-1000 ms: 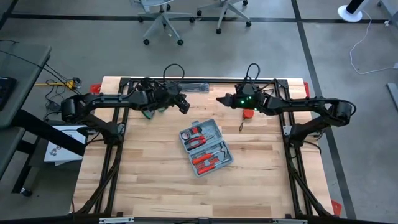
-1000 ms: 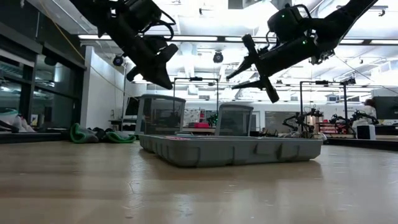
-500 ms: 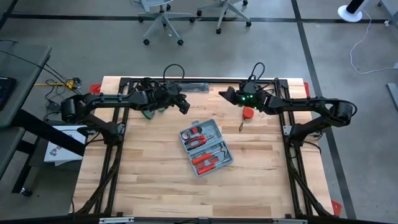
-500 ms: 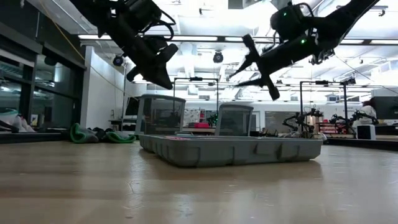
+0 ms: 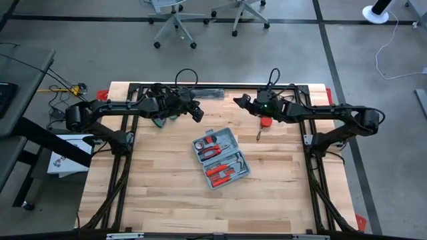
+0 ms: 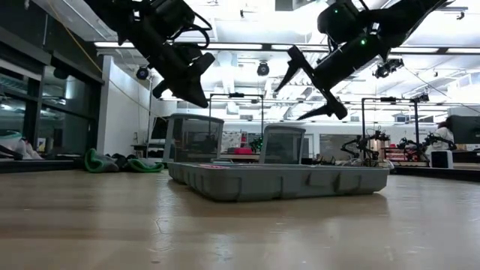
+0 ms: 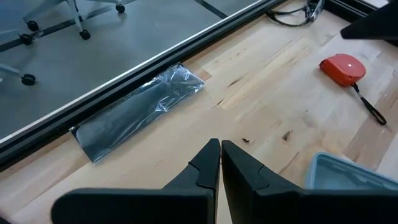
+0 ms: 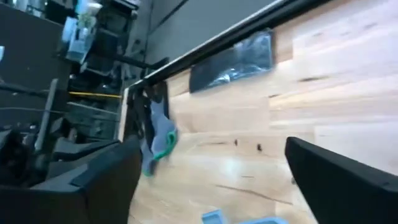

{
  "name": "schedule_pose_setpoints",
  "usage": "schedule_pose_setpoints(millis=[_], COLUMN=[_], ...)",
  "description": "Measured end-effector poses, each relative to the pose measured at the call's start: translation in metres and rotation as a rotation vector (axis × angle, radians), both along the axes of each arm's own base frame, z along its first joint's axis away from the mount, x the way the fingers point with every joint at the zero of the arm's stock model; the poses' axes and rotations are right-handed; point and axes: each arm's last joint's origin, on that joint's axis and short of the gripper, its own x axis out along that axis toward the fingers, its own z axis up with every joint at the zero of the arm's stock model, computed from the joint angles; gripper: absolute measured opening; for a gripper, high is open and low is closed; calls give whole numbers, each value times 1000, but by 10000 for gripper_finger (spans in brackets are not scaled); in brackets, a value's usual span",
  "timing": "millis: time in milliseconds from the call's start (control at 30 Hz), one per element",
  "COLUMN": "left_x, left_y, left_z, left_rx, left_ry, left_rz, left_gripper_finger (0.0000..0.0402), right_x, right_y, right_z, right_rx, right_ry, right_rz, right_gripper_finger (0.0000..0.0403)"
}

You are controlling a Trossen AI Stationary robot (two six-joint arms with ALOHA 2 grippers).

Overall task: Prefit tool cases
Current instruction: Put the tape measure into the gray prefit tool case

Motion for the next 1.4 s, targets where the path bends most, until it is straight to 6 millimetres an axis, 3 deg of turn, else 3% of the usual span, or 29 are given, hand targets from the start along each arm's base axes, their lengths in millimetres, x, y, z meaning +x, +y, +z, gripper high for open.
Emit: schedule_pose_setpoints(millis=[133,233,433,967,1100,1167,1233,1400], left_x=[0,0,0,0,0,0,0,1], left_y=[0,0,0,0,0,0,-1,-3], left_z=[0,0,0,0,0,0,0,-2], left_rx=[0,0,0,29,15,-10,-46,-101], left_ry=[0,0,1,25,7,-9,-29,-35], left_rz=[0,0,0,-26,-8,6,-3,-80], left_gripper_finger=[9,9,9,9,9,9,9,9], right_x=[1,1,3,3,4,5,0,-28], right_y=[1,1,0,-1,-1,-2,-6,-15], right_z=[2,2,5,5,7,10,8,5], right_rx=[6,5,47,40,-8,-145,-168,-168], right_ry=[-22,-21,-100,-98,-82,-22,119,700], right_rz=[33,35,4,-12,84,214,331,590], right_gripper_finger=[326,312,310,310,310,310,310,310])
